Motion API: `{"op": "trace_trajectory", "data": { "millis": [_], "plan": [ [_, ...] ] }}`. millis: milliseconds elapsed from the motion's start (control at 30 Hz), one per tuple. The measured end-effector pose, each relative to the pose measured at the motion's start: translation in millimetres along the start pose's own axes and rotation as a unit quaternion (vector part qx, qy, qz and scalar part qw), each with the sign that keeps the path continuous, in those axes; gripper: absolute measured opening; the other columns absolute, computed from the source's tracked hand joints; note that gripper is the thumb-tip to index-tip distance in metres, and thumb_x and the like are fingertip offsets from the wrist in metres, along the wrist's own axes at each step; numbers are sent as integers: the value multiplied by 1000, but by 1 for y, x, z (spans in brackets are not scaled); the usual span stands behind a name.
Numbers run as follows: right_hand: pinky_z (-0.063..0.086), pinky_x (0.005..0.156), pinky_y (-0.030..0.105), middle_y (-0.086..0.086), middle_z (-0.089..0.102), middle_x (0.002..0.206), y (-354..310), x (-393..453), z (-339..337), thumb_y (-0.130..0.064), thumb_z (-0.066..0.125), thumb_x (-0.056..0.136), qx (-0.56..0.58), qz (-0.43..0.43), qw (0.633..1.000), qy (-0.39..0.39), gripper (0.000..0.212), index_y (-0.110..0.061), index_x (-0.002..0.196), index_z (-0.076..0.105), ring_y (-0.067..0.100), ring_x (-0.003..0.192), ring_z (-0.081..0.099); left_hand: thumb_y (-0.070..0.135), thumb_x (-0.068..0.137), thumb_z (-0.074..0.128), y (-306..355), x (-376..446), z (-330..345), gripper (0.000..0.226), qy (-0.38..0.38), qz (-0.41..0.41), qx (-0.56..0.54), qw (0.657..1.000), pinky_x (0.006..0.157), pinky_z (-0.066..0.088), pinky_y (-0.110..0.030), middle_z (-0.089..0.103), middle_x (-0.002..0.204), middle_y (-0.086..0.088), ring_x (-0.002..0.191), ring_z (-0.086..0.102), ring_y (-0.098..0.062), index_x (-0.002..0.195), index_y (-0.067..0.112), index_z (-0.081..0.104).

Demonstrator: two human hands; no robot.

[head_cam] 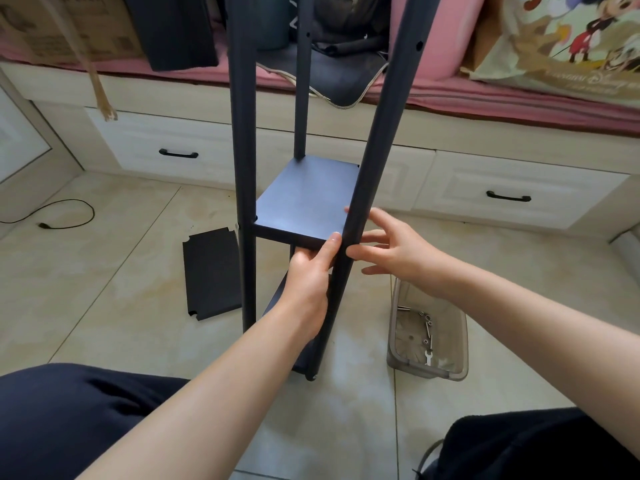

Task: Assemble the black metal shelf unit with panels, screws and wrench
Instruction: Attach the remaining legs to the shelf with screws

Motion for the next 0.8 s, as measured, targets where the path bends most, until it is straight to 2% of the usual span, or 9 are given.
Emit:
{"op": "trace_trajectory", "data": {
  "millis": [67, 167, 267, 300, 367, 433, 500, 667, 800],
  "plan": [
    [58, 87, 30, -3, 72, 112, 1, 2, 1, -15, 72, 89, 47, 9, 999, -19, 41, -29, 126, 62, 9, 106, 67, 37, 100, 59, 4, -2, -6, 34, 22, -32, 87, 995, 69, 48, -17, 73, 116, 5, 112, 66, -15, 129, 19, 62],
    [56, 86, 28, -2, 74, 111, 5, 6, -1, -9, 73, 86, 91, 24, 996, -6, 37, -21, 121, 67, 11, 106, 68, 30, 96, 65, 19, -7, -21, 25, 60, -25, 288, 955, 76, 55, -28, 72, 106, 1, 99, 68, -17, 118, 16, 67],
    [58, 84, 26, 2, 76, 105, 6, 8, -4, -2, 74, 83, 120, 30, 992, 9, 37, -14, 117, 70, 17, 103, 70, 26, 92, 66, 63, -27, -18, 11, 137, 227, 564, 782, 82, 53, -39, 72, 91, 4, 92, 64, -22, 99, 19, 71],
    [58, 84, 27, 4, 76, 104, 7, 8, -4, 0, 74, 82, 122, 28, 992, 9, 36, -13, 116, 71, 18, 102, 71, 25, 90, 69, 73, -36, -8, 14, 128, 316, 591, 731, 86, 48, -40, 72, 96, 3, 99, 61, -25, 102, 18, 70],
    [58, 86, 29, 6, 76, 102, 7, 7, -2, 0, 75, 81, 119, 26, 993, 3, 35, -12, 114, 72, 19, 100, 72, 32, 88, 75, 69, -36, 7, 41, 63, 365, 637, 676, 106, 35, -41, 66, 124, 0, 125, 52, -26, 125, 18, 65],
    [59, 85, 30, 8, 76, 102, 6, 6, 2, -1, 75, 81, 117, 20, 993, -10, 33, -14, 112, 73, 19, 98, 72, 46, 92, 67, 53, -25, 11, 65, 6, 318, 678, 662, 124, 10, -43, 49, 150, 4, 149, 28, -20, 148, 20, 47],
    [59, 81, 27, 8, 76, 100, 5, 5, 7, -3, 75, 82, 120, 17, 992, -21, 29, -17, 108, 75, 18, 95, 73, 51, 97, 56, 46, -17, 9, 63, 1, 307, 672, 674, 125, -6, -42, 45, 154, 10, 155, 15, -13, 151, 22, 40],
    [57, 89, 34, 3, 74, 108, -1, 3, 2, -27, 70, 90, 59, 45, 994, -78, 24, -31, 115, 69, 17, 101, 71, 48, 97, 57, 49, -14, 5, 56, 11, 323, 623, 713, 122, -12, -40, 60, 142, 9, 151, 28, -13, 147, 26, 49],
    [52, 96, 50, 16, 70, 117, 12, 10, -6, -5, 51, 92, 189, 141, 968, -89, 36, -13, 126, 55, 28, 105, 70, 44, 94, 64, 48, -16, 4, 59, 17, 330, 605, 725, 122, -12, -38, 62, 139, 8, 148, 34, -14, 149, 28, 48]
  ]
}}
Point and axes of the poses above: each hand's wrist, its own x-axis towards the middle knuckle, its own z-axis out of the palm, y = z × x, the point moved 7 cm from there along x, towards the middle knuckle
